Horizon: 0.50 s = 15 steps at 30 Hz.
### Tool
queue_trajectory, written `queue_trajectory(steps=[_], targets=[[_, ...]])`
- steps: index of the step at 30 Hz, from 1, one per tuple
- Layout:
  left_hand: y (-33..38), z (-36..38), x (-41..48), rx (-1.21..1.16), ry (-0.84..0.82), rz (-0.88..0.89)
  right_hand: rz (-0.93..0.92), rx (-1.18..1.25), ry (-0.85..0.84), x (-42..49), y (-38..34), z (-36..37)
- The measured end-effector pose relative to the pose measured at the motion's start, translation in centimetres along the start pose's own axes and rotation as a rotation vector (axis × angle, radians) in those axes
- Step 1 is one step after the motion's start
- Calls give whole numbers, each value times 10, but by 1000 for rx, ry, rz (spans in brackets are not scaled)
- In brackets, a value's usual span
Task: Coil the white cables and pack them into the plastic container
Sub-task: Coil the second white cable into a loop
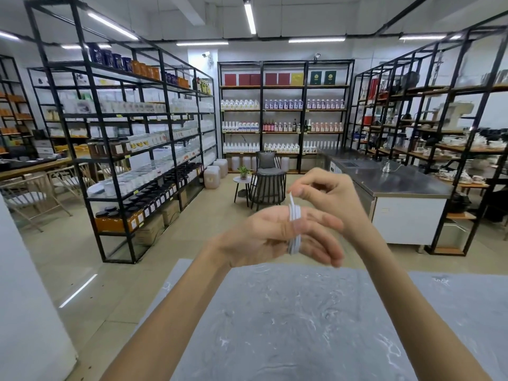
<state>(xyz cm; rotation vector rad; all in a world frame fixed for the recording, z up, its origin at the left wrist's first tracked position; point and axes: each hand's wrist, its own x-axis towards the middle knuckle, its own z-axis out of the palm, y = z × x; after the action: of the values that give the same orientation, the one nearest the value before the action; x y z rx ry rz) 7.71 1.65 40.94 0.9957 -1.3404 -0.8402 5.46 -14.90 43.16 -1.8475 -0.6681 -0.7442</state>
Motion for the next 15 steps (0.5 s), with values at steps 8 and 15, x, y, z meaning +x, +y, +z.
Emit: queue_trajectory(steps=[8, 15], targets=[[10, -37, -11, -110, 361, 93, 472, 131, -150, -77, 29, 77], [1, -39, -29, 123, 510, -117, 1, -595, -252, -68, -20, 43]])
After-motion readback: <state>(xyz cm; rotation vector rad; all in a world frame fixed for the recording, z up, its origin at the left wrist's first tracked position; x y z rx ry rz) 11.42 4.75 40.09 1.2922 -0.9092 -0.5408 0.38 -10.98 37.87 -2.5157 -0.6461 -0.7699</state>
